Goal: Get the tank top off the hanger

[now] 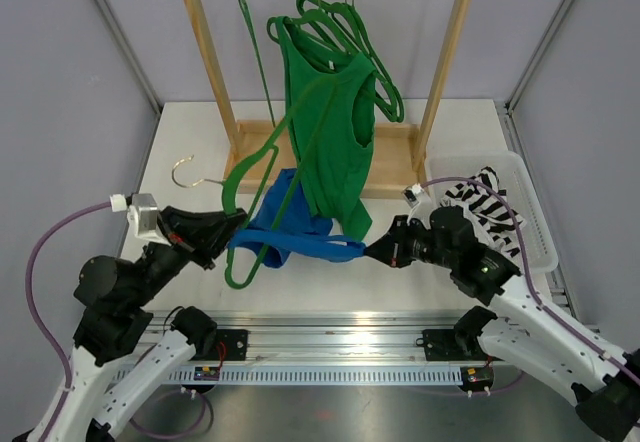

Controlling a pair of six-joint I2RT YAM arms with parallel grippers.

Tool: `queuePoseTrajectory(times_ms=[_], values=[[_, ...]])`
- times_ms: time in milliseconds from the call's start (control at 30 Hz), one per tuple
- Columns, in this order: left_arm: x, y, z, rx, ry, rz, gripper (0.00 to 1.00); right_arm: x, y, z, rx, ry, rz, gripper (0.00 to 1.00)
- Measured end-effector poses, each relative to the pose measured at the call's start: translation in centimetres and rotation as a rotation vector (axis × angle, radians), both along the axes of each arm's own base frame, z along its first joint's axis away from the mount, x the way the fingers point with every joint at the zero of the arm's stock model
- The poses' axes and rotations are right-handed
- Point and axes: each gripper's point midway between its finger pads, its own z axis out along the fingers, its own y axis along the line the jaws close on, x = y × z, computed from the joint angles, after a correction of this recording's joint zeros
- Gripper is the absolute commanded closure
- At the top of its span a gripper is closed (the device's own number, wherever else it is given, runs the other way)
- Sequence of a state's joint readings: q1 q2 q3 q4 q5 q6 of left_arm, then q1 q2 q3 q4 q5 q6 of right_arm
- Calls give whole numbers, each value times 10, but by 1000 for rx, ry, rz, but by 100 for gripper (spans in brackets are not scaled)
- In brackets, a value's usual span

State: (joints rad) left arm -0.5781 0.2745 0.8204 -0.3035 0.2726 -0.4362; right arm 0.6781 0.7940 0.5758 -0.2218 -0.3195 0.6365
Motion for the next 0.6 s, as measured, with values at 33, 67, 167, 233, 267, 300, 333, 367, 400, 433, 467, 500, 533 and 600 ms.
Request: queuePoseTrajectory(times_ms=[33,67,167,233,267,300,333,367,400,433,467,500,533,600], values=[[5,-1,11,-19,-30,9,100,-4,-3,6,3,-16,9,100],[11,-3,25,-40,-67,22,100,-8,-8,14,-1,-37,10,100],[33,-7,67,-101,-162,73,100,-17,-21,22,-21,-45,-8,100],[50,-5,94,-158,-218,138,100,-19,-29,18,-52,-26,-37,100],[60,-1,107,-194,-244,183,100,-18,-33,13,-75,-11,-56,100],[68,4,123,-235,-275,233,100,-17,-36,7,-99,5,-73,100],[76,10,138,-269,-303,280,100,-16,-39,-1,-130,33,-91,100],[83,13,150,-291,-326,317,100,-15,-41,-10,-159,60,-100,100],[87,19,168,-325,-367,359,100,-14,-43,-19,-194,86,-113,100],[89,25,188,-358,-404,394,100,-14,-47,-28,-229,113,-126,100],[92,28,203,-378,-425,417,100,-15,-50,-37,-262,142,-134,100],[94,30,217,-390,-443,434,100,-16,-52,-43,-285,164,-139,100],[93,31,230,-394,-458,439,100,-17,-54,-45,-297,175,-144,100],[88,33,250,-391,-481,438,100,-18,-58,-42,-290,164,-160,100]])
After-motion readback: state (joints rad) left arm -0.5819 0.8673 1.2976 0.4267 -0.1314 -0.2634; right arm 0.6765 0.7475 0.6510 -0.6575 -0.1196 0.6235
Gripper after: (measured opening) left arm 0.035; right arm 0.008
